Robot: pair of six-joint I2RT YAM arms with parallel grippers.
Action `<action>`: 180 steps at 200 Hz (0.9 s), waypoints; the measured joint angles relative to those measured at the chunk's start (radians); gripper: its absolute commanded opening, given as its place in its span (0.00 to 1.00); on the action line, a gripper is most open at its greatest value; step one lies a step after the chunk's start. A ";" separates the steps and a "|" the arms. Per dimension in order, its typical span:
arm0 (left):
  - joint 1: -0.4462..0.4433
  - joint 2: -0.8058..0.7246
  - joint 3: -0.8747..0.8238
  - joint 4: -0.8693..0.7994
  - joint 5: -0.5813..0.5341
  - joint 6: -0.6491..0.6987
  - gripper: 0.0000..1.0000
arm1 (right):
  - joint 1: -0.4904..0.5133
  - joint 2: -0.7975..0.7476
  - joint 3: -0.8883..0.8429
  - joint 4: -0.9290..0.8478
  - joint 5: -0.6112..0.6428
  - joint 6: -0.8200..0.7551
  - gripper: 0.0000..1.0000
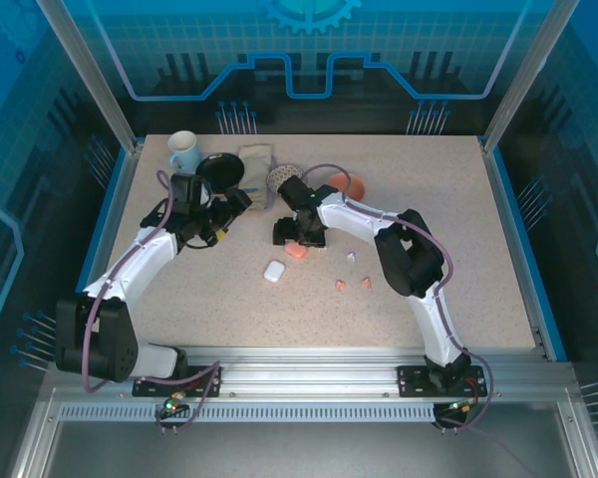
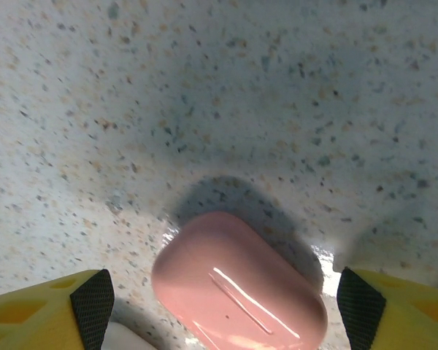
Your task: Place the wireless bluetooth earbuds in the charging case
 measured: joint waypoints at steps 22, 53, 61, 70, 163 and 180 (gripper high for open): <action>-0.002 0.004 0.000 0.007 0.000 0.000 0.99 | 0.024 0.038 0.070 -0.043 0.036 -0.018 0.84; -0.006 0.004 0.000 0.008 0.000 -0.010 0.99 | 0.053 0.126 0.211 -0.094 0.071 -0.045 0.84; -0.006 0.004 0.000 0.009 0.000 -0.016 0.99 | 0.058 0.148 0.240 -0.102 0.075 -0.053 0.84; -0.006 0.004 0.000 0.008 0.000 -0.019 0.99 | 0.061 0.166 0.260 -0.112 0.079 -0.063 0.83; -0.006 0.004 0.000 0.008 -0.001 -0.026 0.99 | 0.072 0.163 0.259 -0.193 0.169 0.106 0.88; -0.007 0.004 0.000 0.009 -0.005 -0.037 0.99 | 0.084 0.163 0.262 -0.226 0.195 0.198 0.87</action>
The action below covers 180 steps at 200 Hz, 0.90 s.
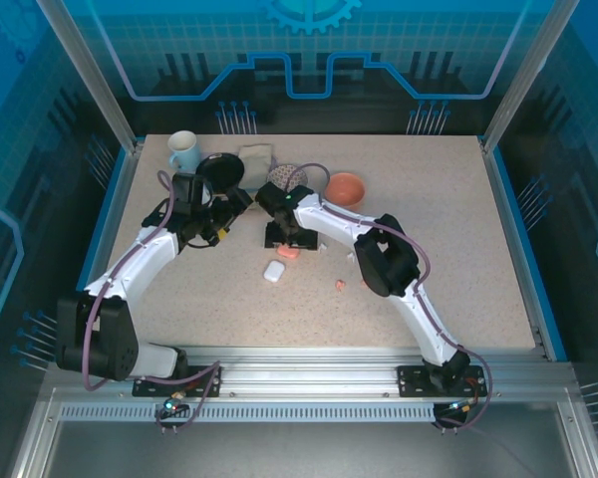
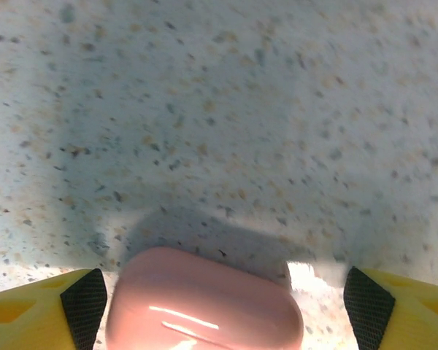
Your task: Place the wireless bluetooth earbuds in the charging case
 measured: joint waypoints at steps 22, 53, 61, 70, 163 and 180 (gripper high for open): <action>0.000 0.000 0.000 -0.001 0.000 -0.011 0.99 | 0.009 0.003 0.023 -0.050 0.016 0.100 0.86; 0.001 0.000 0.000 0.011 -0.013 -0.022 0.99 | 0.007 0.040 0.104 -0.123 0.045 0.189 0.84; 0.002 0.000 0.000 0.010 -0.020 -0.026 0.99 | 0.007 0.047 0.115 -0.130 0.047 0.205 0.84; 0.002 0.000 -0.002 0.010 -0.025 -0.031 0.99 | 0.007 0.052 0.123 -0.137 0.047 0.221 0.84; 0.001 0.000 -0.008 0.011 -0.034 -0.037 0.99 | 0.008 0.058 0.113 -0.109 -0.011 0.341 0.83; 0.001 0.000 -0.010 0.011 -0.035 -0.037 0.99 | 0.008 0.058 0.102 -0.092 -0.022 0.349 0.81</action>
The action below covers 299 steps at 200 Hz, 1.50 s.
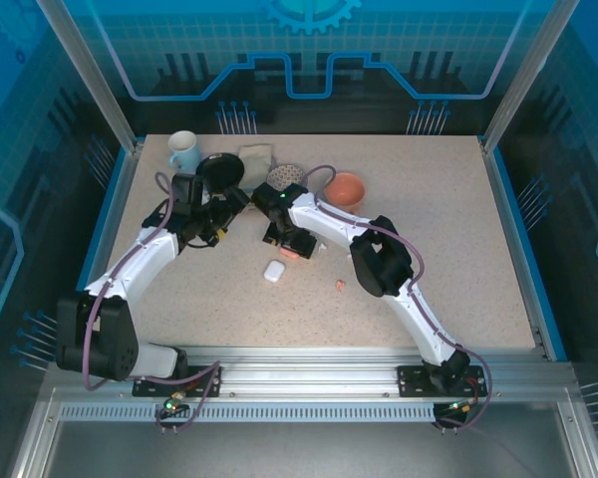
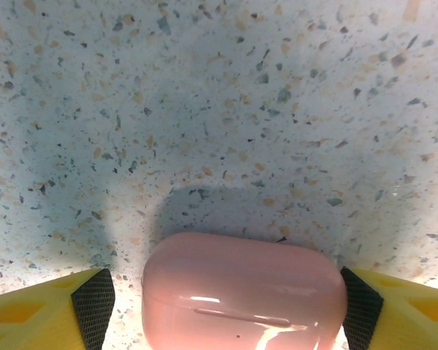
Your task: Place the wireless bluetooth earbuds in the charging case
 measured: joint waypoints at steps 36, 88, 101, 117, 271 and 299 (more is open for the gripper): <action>0.000 0.000 -0.006 0.003 0.001 0.000 0.99 | 0.000 0.000 -0.015 0.008 -0.005 0.007 0.76; 0.000 0.000 -0.006 0.012 0.001 0.000 0.99 | -0.001 -0.024 -0.059 0.029 0.001 0.006 0.67; 0.000 0.000 -0.006 0.013 0.001 0.000 0.99 | -0.001 -0.040 -0.087 0.051 0.002 0.005 0.64; 0.000 0.000 -0.006 0.015 0.001 0.001 0.99 | -0.001 -0.060 -0.119 0.080 0.002 0.002 0.63; -0.051 -0.189 -0.354 0.279 0.082 0.004 0.99 | -0.049 -0.447 -0.500 0.276 -0.002 -0.026 0.61; -0.185 -0.230 -0.458 0.430 0.088 0.019 0.99 | -0.085 -0.518 -0.557 0.308 -0.003 -0.024 0.61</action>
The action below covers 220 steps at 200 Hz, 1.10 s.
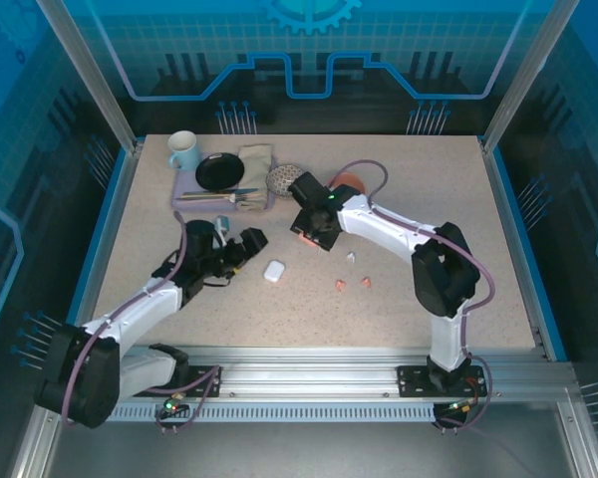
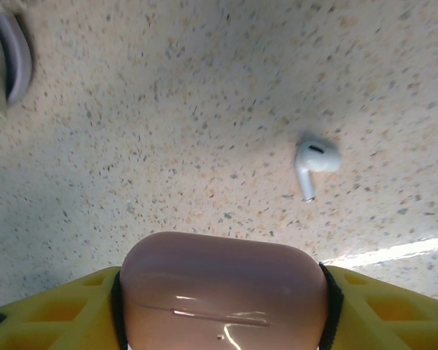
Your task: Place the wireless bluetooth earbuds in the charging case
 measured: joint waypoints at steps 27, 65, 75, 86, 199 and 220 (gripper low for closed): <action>-0.134 0.044 -0.010 0.146 -0.016 0.045 0.96 | -0.037 -0.065 -0.058 0.034 -0.018 0.002 0.61; -0.214 0.225 0.014 0.333 -0.042 0.065 0.90 | -0.069 -0.131 -0.101 0.071 -0.063 0.013 0.61; -0.225 0.272 0.030 0.368 -0.047 0.065 0.88 | -0.074 -0.145 -0.108 0.081 -0.074 0.017 0.61; -0.240 0.310 0.051 0.400 -0.057 0.065 0.87 | -0.076 -0.155 -0.115 0.090 -0.086 0.021 0.61; -0.280 0.490 0.200 0.615 -0.107 0.059 0.64 | -0.100 -0.203 -0.164 0.154 -0.172 0.076 0.61; -0.286 0.507 0.204 0.625 -0.117 0.057 0.58 | -0.100 -0.203 -0.171 0.164 -0.190 0.087 0.61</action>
